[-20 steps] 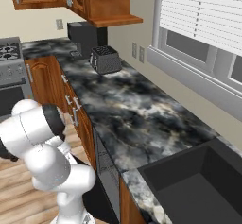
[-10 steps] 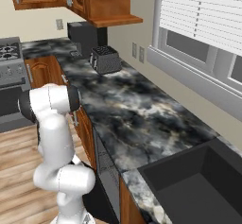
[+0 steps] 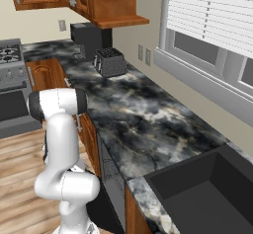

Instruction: Open the dishwasher door and pull out the top rack.

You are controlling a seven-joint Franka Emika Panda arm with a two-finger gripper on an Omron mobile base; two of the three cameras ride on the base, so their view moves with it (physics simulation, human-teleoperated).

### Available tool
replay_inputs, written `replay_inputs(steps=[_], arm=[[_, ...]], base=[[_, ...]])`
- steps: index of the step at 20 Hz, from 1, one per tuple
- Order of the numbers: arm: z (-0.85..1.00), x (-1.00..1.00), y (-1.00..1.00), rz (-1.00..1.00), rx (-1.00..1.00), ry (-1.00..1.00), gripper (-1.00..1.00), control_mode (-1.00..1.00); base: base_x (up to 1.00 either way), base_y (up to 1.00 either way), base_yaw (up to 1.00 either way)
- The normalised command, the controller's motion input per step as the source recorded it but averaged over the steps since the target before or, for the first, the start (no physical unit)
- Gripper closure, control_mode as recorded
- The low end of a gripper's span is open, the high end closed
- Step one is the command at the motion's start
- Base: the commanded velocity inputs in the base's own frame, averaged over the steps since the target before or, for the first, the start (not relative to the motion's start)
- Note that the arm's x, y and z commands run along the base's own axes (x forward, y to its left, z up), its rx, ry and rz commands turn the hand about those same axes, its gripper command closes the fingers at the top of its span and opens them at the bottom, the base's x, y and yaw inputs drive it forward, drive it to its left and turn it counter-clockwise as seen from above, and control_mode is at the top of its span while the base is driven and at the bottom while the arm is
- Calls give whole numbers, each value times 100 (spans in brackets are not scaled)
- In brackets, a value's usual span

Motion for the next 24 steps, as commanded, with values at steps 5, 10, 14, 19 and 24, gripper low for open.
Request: replay_inputs(steps=[5,10,14,19,24], arm=[[0,80,-32,9,0,-12,-100,-100],[-12,97,-13,1,0,-9,-100,-100],[-60,74,-2,0,0,-19,-100,-100],[-90,32,24,0,0,-37,-100,-100],[-70,47,5,0,0,-37,-100,-100]], base=[[0,0,0],[0,0,0],[0,0,0],[0,0,0],[0,0,0]])
